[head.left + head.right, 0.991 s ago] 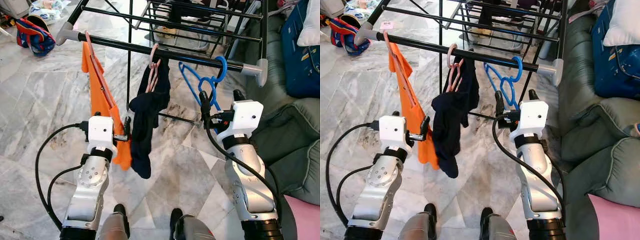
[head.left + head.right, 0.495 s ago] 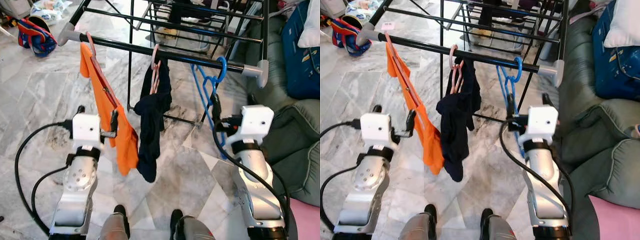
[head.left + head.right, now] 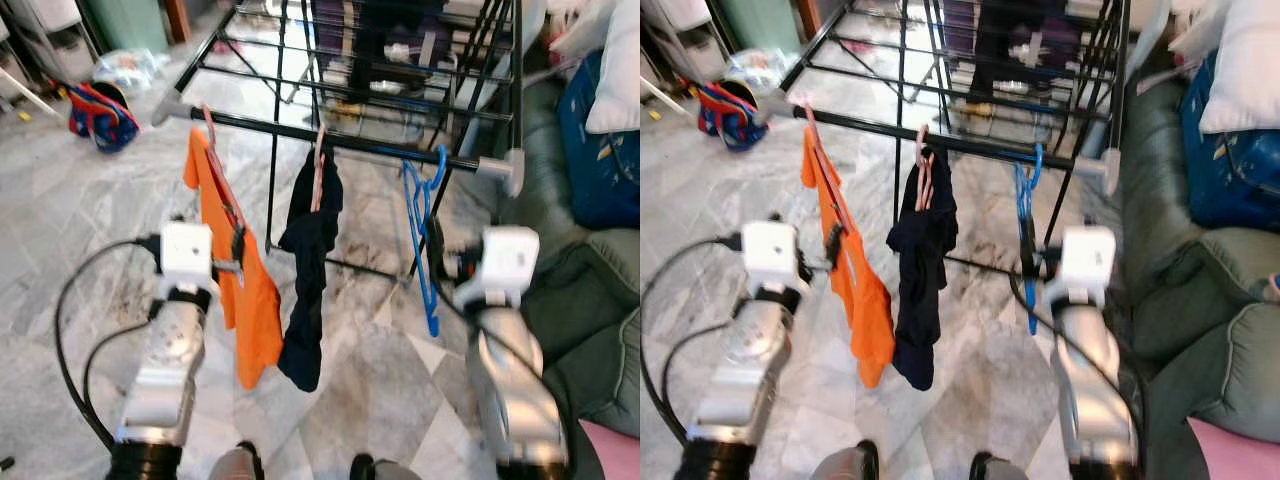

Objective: Hang hanger

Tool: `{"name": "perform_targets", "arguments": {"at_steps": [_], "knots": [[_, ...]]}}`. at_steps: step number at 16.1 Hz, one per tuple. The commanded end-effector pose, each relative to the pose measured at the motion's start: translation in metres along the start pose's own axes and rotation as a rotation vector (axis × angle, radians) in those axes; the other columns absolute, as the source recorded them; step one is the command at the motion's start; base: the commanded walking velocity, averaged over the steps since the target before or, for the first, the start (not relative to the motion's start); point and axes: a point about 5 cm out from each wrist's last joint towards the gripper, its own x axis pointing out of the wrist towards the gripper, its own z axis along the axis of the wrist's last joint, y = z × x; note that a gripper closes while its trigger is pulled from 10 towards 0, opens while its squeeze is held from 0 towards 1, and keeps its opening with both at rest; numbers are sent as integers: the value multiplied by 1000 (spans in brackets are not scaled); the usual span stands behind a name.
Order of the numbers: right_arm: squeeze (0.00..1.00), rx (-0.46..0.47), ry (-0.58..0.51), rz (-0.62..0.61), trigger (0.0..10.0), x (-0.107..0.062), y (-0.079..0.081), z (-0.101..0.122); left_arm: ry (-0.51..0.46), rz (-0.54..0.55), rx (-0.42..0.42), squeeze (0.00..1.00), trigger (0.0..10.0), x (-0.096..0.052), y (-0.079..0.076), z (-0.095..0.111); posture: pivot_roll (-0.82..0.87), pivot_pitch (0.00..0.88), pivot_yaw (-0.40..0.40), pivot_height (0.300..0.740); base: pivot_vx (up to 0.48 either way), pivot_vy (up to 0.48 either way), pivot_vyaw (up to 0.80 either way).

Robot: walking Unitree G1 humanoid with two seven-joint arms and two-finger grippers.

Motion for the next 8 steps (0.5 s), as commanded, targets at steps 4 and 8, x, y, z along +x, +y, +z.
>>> {"name": "perform_targets", "arguments": {"at_steps": [4, 8], "knots": [[0, -9, -13, -9, 10000, -8, -2, 4, 55, -60, -20, 0, 10000, -10, -12, -13, 48, 107, -12, 740, 0, 0, 375], [0, 0, 9, 41, 10000, -12, 13, -1, 73, -105, 32, 0, 10000, -20, -9, -20, 79, 130, -37, 740, 0, 0, 800]]}}
